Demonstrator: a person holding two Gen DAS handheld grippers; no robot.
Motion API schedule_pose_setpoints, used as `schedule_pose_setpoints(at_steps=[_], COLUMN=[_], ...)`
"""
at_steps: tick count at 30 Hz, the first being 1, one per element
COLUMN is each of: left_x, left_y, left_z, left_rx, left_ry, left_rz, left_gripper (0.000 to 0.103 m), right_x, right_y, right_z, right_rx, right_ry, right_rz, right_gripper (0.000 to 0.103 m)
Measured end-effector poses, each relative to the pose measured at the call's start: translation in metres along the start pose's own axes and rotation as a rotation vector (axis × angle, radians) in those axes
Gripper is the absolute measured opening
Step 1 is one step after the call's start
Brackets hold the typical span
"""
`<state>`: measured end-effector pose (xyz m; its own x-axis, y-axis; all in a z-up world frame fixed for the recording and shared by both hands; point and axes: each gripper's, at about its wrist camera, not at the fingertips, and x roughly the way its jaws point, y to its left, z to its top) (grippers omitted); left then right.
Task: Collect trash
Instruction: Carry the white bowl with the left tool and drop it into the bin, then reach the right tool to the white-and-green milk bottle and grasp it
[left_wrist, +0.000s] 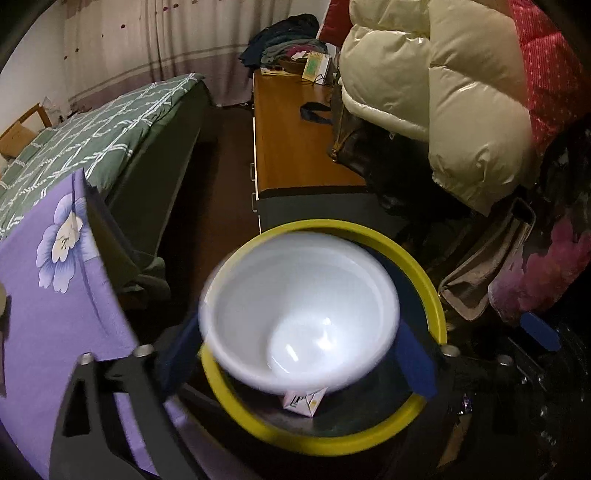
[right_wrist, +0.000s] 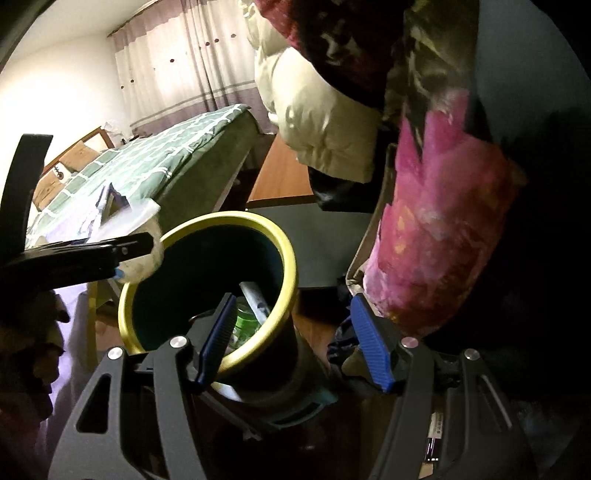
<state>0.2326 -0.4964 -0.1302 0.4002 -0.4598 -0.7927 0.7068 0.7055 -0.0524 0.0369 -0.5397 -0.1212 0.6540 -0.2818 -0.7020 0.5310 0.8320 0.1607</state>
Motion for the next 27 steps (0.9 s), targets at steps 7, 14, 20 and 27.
schedule_pose_setpoints(at_steps=[7,14,20,27], left_x=[-0.030,-0.092,-0.142,-0.190], left_y=[0.028,0.110,0.207,0.312], left_z=[-0.015,-0.062,-0.118,-0.172], left_rx=[-0.034,-0.155,-0.308,-0.450], left_ry=[-0.033,-0.109,-0.142,-0.178], left_rz=[0.007,0.084,0.228,0.386], left_gripper=[0.095,0.096,0.097,0.097], right_x=[0.006,0.015,0.019,0.021], right_y=[0.017,0.060,0.131,0.227], right_z=[-0.003,0.001,0.009,0.018], right_rx=[-0.020,-0.075,-0.166,-0.283], right_ry=[0.015,0.041,0.047,0.041], right_rz=[0.022,0.105,0.198,0.295], right_gripper=[0.061,0.061,0.061,0.061])
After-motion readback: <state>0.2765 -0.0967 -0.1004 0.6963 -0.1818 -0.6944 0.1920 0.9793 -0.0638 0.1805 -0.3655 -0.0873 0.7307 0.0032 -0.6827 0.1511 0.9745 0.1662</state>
